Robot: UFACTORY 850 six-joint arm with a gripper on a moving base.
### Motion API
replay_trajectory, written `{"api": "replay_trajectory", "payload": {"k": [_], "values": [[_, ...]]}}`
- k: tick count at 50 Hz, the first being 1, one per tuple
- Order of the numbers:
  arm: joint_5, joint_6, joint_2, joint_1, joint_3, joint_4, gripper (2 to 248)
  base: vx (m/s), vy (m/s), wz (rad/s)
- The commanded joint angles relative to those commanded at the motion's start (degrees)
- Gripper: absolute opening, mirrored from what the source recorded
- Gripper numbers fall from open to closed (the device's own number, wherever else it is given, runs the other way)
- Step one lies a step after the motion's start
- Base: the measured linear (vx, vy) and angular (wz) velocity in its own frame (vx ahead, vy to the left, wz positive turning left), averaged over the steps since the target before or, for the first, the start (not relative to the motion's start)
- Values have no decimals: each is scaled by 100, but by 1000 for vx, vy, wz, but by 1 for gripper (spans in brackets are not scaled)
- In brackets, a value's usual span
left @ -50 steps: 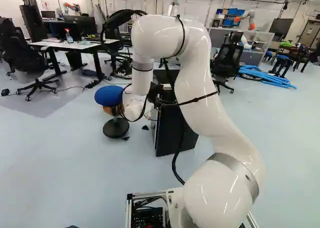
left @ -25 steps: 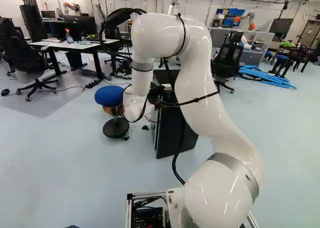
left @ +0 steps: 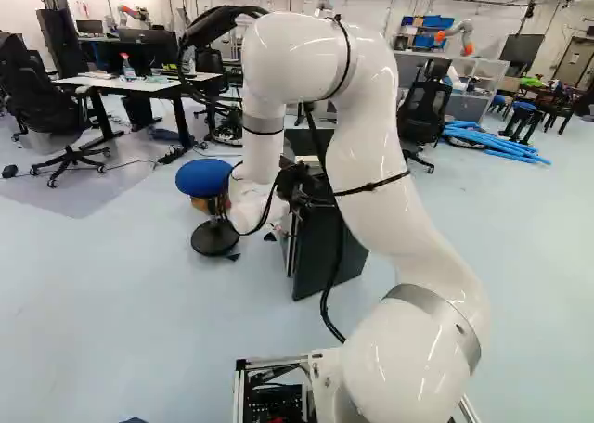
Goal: Grab a drink from the fridge
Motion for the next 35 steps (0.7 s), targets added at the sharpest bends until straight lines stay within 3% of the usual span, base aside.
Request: {"api": "replay_trajectory", "payload": {"k": [35], "values": [[158,0,310,314,778,809,247,0,0,0]]}}
